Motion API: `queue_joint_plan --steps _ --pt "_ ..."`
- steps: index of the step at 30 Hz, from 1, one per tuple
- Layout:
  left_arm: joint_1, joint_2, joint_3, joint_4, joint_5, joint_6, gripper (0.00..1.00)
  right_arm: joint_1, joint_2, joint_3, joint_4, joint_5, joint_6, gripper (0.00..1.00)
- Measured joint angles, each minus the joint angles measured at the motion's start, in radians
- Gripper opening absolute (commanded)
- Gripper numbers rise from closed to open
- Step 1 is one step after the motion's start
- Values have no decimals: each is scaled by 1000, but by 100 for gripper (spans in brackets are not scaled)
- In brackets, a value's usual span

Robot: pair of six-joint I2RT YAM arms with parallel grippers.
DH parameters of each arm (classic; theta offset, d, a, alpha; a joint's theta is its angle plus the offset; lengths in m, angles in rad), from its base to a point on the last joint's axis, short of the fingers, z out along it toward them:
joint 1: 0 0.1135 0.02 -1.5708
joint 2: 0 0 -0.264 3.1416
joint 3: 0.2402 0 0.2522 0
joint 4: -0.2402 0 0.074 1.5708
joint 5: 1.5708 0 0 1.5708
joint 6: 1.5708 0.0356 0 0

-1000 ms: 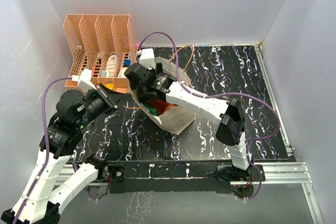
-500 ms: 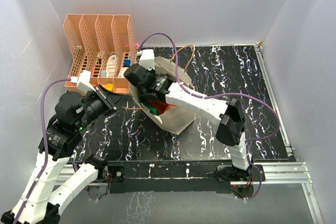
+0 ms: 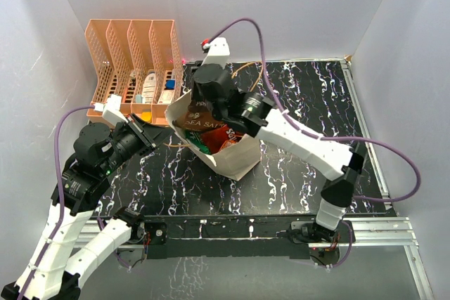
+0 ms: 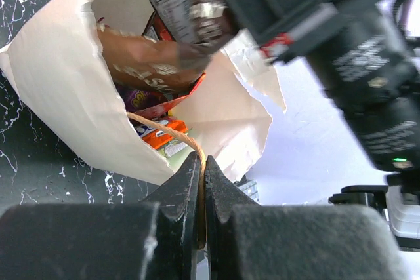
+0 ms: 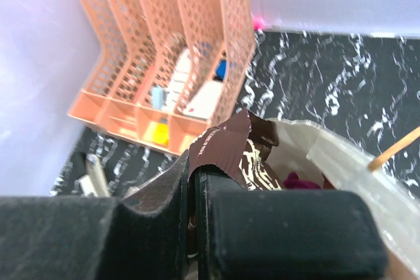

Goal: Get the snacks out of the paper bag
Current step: Take out the snack from the paper bag, then place the snack at the center of the board.

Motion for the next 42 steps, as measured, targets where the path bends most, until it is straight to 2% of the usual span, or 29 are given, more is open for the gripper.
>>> queue_joint_plan --steps 9,15,21,26,35,42 --pt "0 0 0 2 -2 2 0 0 -180 0 219 -103 -76 7" --pt "0 2 4 -1 -3 11 0 0 -232 50 323 -111 -178 7" --pt "0 10 18 -16 -16 25 0 2 -307 55 395 -48 -336 7" --pt "0 20 37 -33 -33 41 0 2 -426 24 473 76 -496 7" --pt "0 46 74 -68 -53 65 0 2 -803 -243 614 286 -702 7" --pt "0 79 129 -119 -85 106 0 -1 -1073 -711 673 513 -753 7"
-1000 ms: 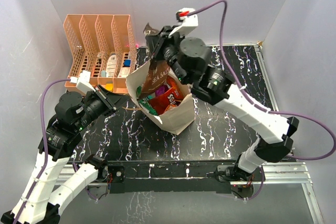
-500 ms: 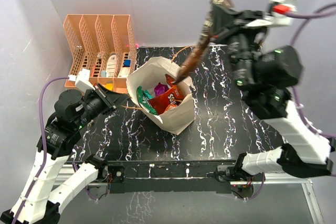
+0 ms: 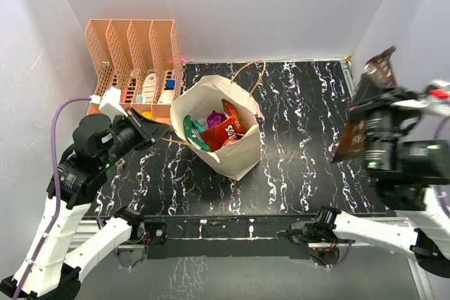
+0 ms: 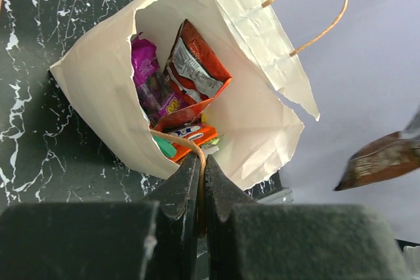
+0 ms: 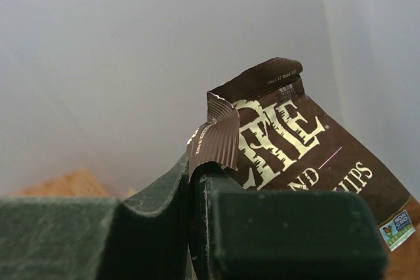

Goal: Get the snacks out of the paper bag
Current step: Place the snack at the center of the board.

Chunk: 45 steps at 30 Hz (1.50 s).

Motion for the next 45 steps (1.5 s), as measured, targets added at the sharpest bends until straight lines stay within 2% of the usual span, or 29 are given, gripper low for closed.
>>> queue_joint_plan --steps 5,9,12,15,20,29,40,45 --pt "-1 10 19 -27 -26 21 0 1 8 -267 -117 98 149 7" --pt "-5 13 34 -52 -48 25 0 -4 108 -369 -214 140 312 8" --pt "-5 8 44 -80 -69 21 0 -36 197 -374 -273 95 438 7" --pt "-5 -5 50 -103 -87 18 0 -132 246 -374 -336 2 582 7" --pt "-5 -32 64 -140 -103 17 0 -327 256 -374 -427 -148 729 7" --pt "-5 -53 72 -143 -95 21 0 -541 222 -370 -596 -226 835 8" --pt "-5 -71 69 -143 -114 36 0 -580 189 -249 -846 -184 844 8" --pt "-5 -109 42 -144 -138 41 0 -593 264 -249 -779 -153 787 8"
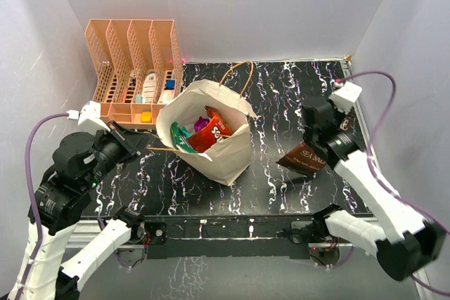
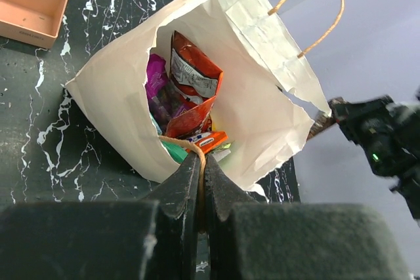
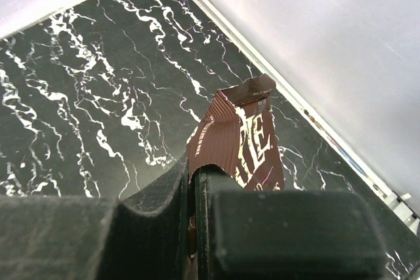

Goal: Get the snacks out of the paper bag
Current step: Place the snack at the center of the board, then take out the snack from the paper bag.

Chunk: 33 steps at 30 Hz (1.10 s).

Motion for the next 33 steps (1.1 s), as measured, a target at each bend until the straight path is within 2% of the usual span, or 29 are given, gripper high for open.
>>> queue_joint_plan --steps 4,6,10,13,15,17,19,21,26,28,33 --pt "0 -18 -3 -6 4 2 0 -55 237 46 160 -23 -45 8" --pt "0 -17 -3 -7 15 2 0 -104 430 112 255 -70 -56 11" --pt "0 -5 -2 -5 45 0 0 -185 718 230 388 -152 -74 40" --pt "-1 -3 -2 2 66 3 0 -223 890 352 420 -224 -97 50" --pt "-2 -3 -3 5 73 6 0 -236 932 394 411 -280 -106 60" --pt "-2 -8 -17 29 79 5 0 -238 923 399 399 -337 -112 65" --pt "-2 -21 -51 66 82 -3 0 -238 875 383 386 -401 -124 79" --pt "-2 -29 -75 92 80 -10 0 -238 789 330 364 -462 -131 81" --pt "-2 -21 -77 109 66 -6 0 -239 499 173 322 -667 -176 94" --pt "-2 -9 -72 110 65 -4 0 -242 410 146 303 -762 -194 97" --pt "-2 -2 -83 134 66 -8 0 -243 273 149 264 -1055 -217 98"
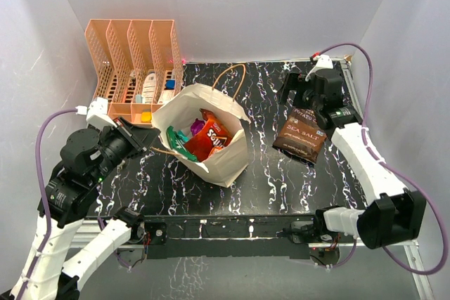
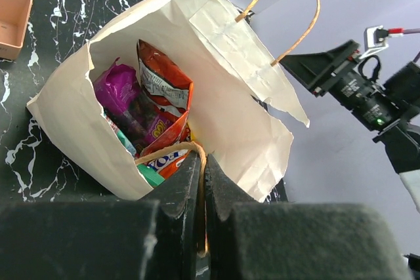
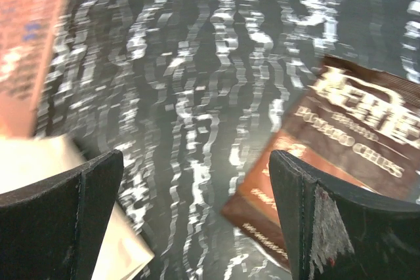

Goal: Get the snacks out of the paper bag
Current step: Take out the snack from the paper bag.

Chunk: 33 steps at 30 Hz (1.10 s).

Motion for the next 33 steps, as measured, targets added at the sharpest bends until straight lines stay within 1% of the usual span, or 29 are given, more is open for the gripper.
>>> queue_joint_plan --steps 3,5,7,8,10,12,14,17,18,21,25,29,33 --pt "0 -19 -21 11 0 -9 0 14 -41 27 1 -183 6 96" --pt "0 -29 -40 21 4 -17 0 61 -52 78 -5 -268 7 96" --pt "0 -32 -60 28 13 -25 0 139 -44 151 -20 -296 -4 95" --pt "0 -33 -72 31 22 -27 0 182 -32 217 -39 -293 -18 94" --pt "0 -32 -97 34 42 -32 0 303 -12 299 -55 -279 -39 92" --pt "0 -32 -117 42 64 -35 0 416 8 381 -72 -234 -72 90" --pt "0 -32 -134 50 85 -35 0 513 13 414 -76 -174 -103 91" --pt "0 -35 -153 55 106 -35 0 691 36 439 -100 1 -158 88" --pt "0 -39 -157 56 107 -34 0 731 59 456 -115 47 -163 88" --pt "0 -72 -177 67 110 -34 0 851 187 557 -162 224 -142 88" --pt "0 -119 -201 73 111 -34 0 924 311 563 -187 391 -33 88" --pt "0 -120 -205 65 109 -26 0 938 349 518 -243 517 86 87" --pt "0 -120 -205 61 106 -19 0 936 393 555 -334 643 215 93"
